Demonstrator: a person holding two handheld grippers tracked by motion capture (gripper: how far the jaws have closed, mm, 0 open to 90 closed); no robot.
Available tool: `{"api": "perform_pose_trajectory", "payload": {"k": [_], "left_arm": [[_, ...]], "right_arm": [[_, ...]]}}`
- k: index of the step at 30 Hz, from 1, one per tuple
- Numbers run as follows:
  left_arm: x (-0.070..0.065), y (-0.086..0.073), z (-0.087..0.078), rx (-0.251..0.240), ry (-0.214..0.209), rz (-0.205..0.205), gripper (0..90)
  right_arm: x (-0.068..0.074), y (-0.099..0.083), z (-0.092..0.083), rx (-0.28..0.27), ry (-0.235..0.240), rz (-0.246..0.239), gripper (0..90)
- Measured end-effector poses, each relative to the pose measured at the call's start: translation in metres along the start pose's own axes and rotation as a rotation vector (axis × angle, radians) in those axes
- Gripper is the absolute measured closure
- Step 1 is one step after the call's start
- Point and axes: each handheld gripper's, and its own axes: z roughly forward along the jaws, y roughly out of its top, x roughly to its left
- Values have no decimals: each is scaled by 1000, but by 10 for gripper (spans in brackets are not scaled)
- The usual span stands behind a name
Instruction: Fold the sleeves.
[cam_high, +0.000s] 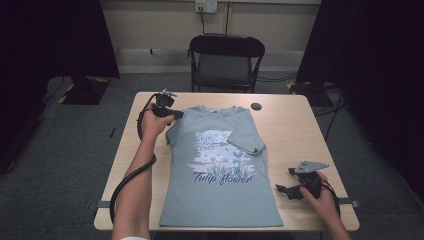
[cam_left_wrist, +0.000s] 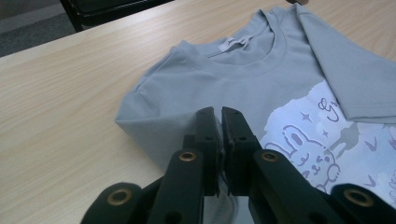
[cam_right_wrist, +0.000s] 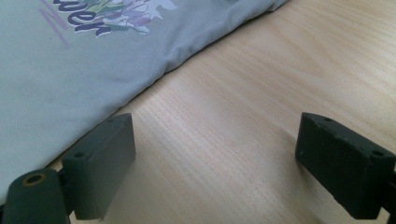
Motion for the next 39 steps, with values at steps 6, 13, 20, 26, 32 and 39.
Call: {"api": "perform_pose_trajectory", "payload": {"k": [6,13,20,26,32,39], "left_arm": [[-13,6,4,1,-7,9,861],[-28,10,15,19,-28,37,861],[-42,13,31,32,-49,59,860],[-55,12,47,31,-85,77,857],[-60,9,55,14,-129,56,516],[-57,7,47,-29,-126,19,265]], "right_arm": [[0,0,0,0,3,-1,112],[1,0,0,0,3,-1,112],[1,0,0,0,3,-1,112],[1,0,0,0,3,0,112],[1,0,0,0,3,-1,112],[1,0,0,0,3,0,112]]}}
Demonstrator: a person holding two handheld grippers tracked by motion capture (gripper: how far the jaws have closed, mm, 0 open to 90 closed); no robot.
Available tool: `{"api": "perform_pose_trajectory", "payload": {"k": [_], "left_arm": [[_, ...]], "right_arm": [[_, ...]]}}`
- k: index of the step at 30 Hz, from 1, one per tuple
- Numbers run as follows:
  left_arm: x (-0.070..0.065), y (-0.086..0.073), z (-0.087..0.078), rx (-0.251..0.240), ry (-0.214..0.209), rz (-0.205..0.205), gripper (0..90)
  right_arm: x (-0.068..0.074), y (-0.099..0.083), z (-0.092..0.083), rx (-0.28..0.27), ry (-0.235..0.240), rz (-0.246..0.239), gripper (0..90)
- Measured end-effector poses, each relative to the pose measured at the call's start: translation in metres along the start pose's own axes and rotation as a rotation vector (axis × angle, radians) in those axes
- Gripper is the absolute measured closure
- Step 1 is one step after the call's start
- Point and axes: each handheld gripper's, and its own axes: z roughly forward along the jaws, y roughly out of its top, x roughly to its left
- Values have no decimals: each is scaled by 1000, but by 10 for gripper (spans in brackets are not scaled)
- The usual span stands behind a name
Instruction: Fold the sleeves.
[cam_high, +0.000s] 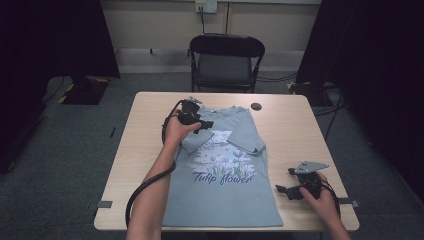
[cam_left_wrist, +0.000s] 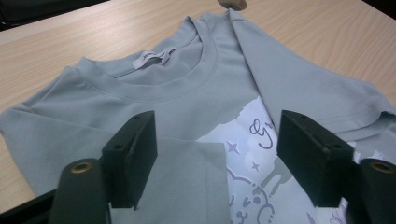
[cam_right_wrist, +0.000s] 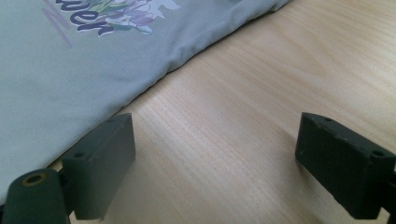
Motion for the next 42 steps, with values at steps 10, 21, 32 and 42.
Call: {"api": "perform_pose_trajectory", "payload": {"k": [10,21,32,42], "left_arm": [[0,-7,-11,-7,-2,-26,174],[-1,-13,-23,-27,-15,-26,166],[-2,-23,-31,-36,-32,-34,162],[-3,-32,-38,-31,-40,-22,161]], "right_arm": [[0,0,0,0,0,0,112],[0,0,0,0,-1,1,112],[1,0,0,1,-2,3,112],[1,0,0,0,-3,3,112]]}}
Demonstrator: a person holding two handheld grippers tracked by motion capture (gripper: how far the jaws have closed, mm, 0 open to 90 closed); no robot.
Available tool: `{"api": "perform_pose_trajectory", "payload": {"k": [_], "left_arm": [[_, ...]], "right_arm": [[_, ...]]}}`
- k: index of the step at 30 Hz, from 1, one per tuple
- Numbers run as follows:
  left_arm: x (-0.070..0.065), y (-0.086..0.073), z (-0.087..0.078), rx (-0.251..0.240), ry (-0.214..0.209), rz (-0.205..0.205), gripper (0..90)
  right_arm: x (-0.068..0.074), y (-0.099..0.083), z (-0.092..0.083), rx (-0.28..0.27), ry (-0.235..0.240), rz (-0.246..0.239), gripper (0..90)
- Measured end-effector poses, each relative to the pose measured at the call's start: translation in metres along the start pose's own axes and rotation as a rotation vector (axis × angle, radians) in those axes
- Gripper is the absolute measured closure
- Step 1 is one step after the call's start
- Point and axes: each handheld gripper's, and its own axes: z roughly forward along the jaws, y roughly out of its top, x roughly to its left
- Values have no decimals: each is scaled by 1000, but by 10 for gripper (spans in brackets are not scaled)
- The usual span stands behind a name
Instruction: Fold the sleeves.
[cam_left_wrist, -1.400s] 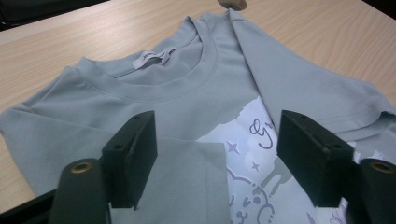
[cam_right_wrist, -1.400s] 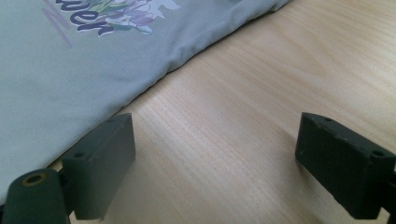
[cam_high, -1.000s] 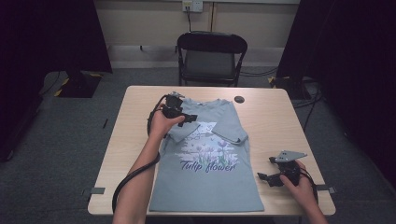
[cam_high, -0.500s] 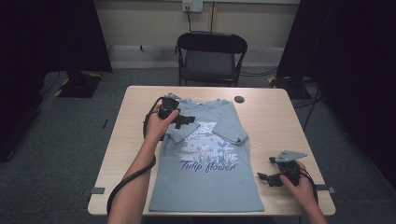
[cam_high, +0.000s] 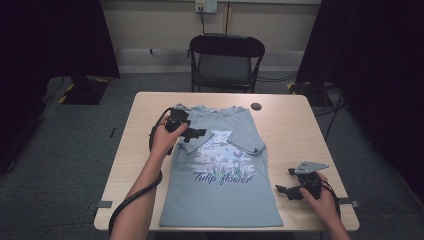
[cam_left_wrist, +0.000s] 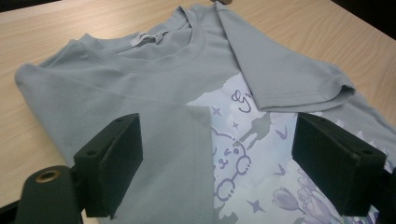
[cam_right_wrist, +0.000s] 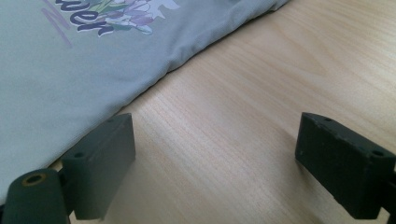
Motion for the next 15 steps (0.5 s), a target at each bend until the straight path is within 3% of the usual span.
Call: {"api": "perform_pose_trajectory", "payload": {"k": [12,15], "left_arm": [[3,-16,-1,-1,4,-3,161],[3,-20,-2,7,14,19,161]], "right_arm": [[0,0,0,0,0,0,112],[0,0,0,0,0,0,112]]}}
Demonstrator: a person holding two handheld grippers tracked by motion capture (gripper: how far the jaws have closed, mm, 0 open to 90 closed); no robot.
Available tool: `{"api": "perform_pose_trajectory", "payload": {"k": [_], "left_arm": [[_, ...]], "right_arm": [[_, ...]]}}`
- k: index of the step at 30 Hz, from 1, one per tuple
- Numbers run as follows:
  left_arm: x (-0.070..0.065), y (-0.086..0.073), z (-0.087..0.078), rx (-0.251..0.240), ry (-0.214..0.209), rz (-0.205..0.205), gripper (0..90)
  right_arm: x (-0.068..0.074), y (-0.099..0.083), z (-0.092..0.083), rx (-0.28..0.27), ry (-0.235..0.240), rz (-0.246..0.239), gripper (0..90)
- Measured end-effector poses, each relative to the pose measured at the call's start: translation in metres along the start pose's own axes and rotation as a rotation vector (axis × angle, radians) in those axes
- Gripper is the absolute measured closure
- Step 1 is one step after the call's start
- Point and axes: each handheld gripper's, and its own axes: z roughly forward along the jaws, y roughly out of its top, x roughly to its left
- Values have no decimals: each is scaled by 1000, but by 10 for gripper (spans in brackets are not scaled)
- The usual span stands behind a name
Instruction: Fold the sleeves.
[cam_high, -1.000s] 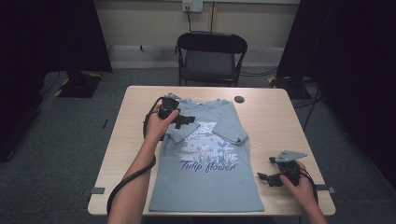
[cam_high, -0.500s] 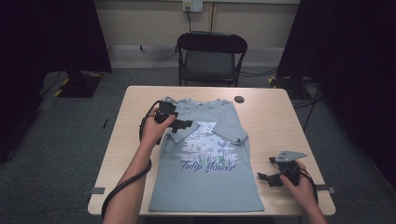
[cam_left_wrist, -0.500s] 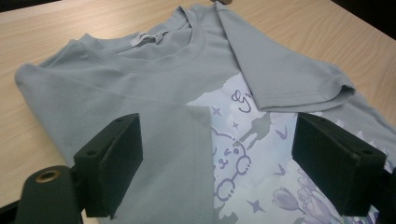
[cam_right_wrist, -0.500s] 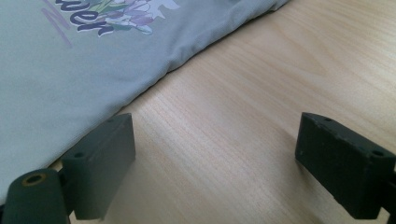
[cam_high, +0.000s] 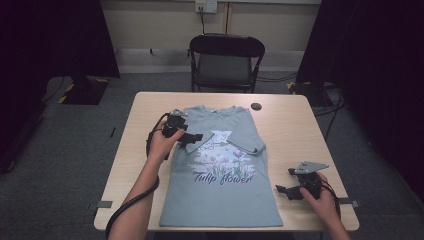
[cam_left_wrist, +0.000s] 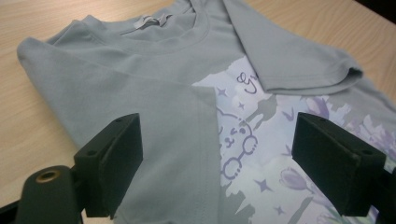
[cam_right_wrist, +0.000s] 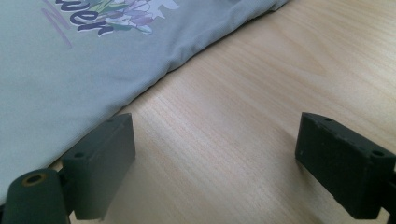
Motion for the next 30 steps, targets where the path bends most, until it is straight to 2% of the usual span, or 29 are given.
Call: {"api": "perform_pose_trajectory", "payload": {"k": [30], "left_arm": [[7,-33,-23,2,12,13,161]], "right_arm": [[0,0,0,0,-1,0,112]]}}
